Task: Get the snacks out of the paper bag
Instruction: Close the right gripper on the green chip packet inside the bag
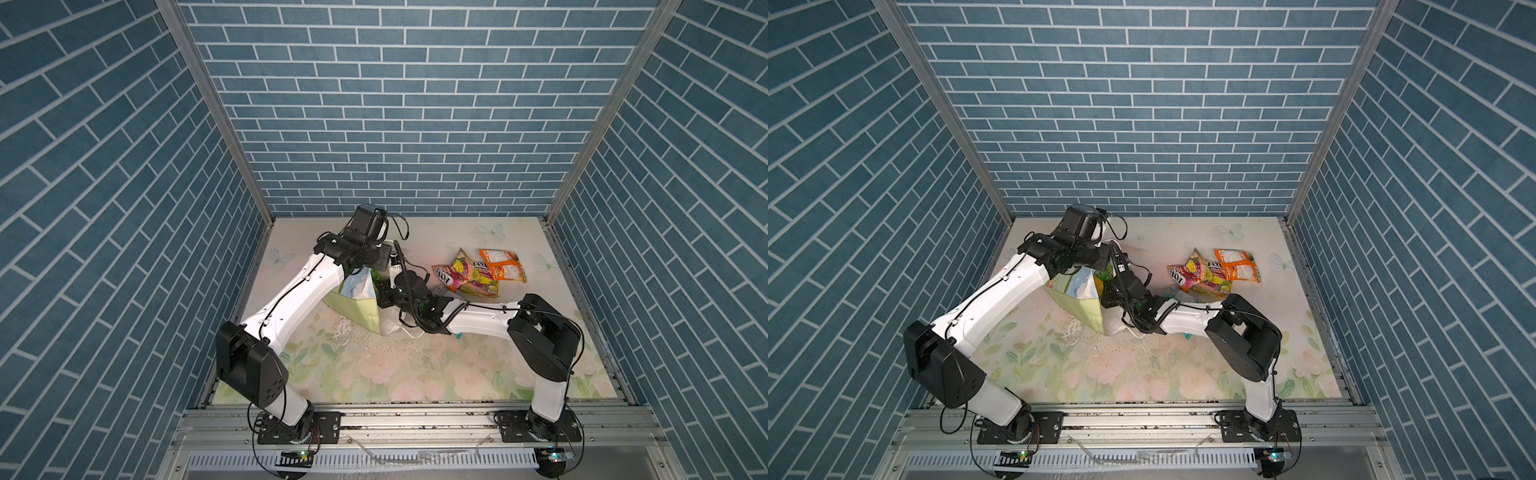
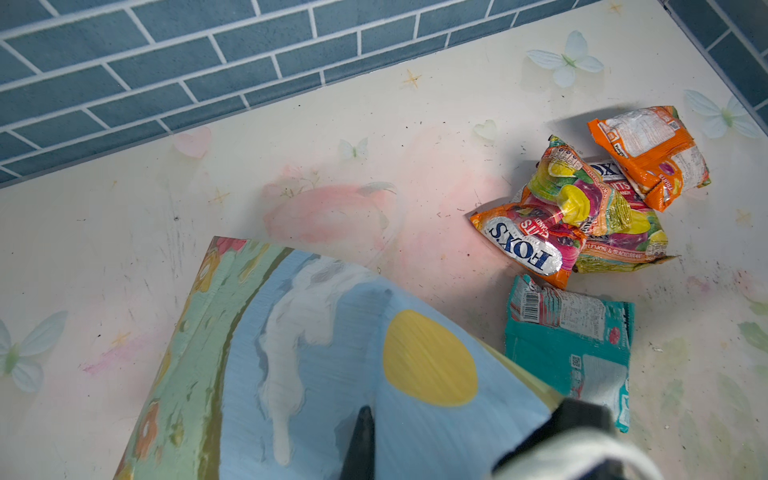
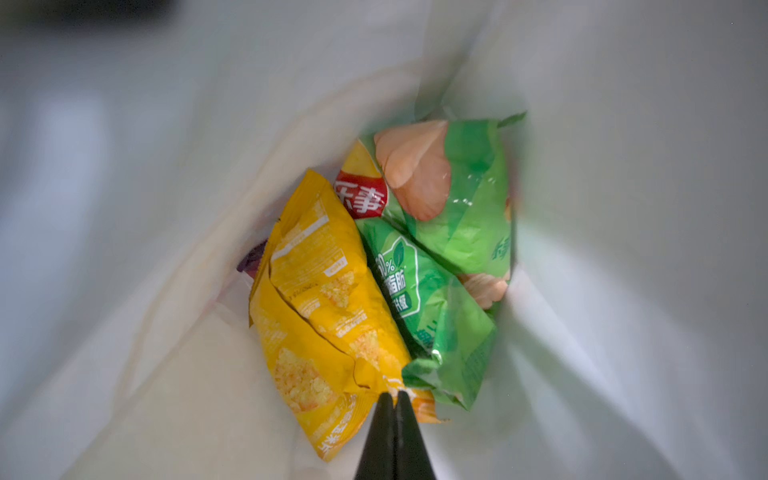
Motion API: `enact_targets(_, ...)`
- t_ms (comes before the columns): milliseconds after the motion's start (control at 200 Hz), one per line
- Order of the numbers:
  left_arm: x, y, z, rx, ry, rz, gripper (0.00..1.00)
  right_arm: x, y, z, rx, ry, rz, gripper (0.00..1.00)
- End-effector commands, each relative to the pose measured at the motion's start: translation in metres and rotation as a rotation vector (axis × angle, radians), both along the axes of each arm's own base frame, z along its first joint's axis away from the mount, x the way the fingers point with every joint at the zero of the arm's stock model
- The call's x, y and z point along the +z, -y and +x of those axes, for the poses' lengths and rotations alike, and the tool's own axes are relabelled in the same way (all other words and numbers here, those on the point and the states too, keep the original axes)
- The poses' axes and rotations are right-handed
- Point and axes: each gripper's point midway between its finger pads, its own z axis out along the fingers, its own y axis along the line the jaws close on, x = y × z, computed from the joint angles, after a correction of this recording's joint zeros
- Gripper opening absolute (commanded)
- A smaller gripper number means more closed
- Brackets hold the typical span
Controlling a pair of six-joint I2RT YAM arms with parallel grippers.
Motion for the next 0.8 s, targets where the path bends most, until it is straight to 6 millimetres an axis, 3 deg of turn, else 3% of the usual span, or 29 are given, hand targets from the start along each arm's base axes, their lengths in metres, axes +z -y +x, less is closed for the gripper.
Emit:
enact_targets(0, -0.001, -0.002, -0.003, -0.002, -0.007, 0.011, 0.0, 0.024, 0.012, 0.009, -0.047, 0.051, 0.018, 0.0)
enact_targets(310, 0.002, 0.002, -0.006, -0.014, -0.013, -0.017, 0.0, 0.023, 0.016, 0.011, -0.064, 0.046, -0.017, 0.0)
enact_targets(445, 0.005, 0.006, -0.007, -0.027, -0.012, -0.039, 0.0, 0.018, 0.015, 0.012, -0.066, 0.038, -0.031, 0.29)
enact_targets(535, 0.007, 0.009, -0.009, -0.044, -0.012, -0.059, 0.0, 0.015, 0.014, 0.013, -0.066, 0.032, -0.04, 0.39)
enact_targets(620, 0.01, 0.014, -0.011, -0.063, -0.013, -0.085, 0.0, 0.013, 0.011, 0.015, -0.064, 0.028, -0.047, 0.44)
enact_targets(795, 0.015, 0.027, -0.017, -0.119, -0.013, -0.148, 0.0, 0.005, 0.009, 0.021, -0.081, 0.013, -0.062, 0.45)
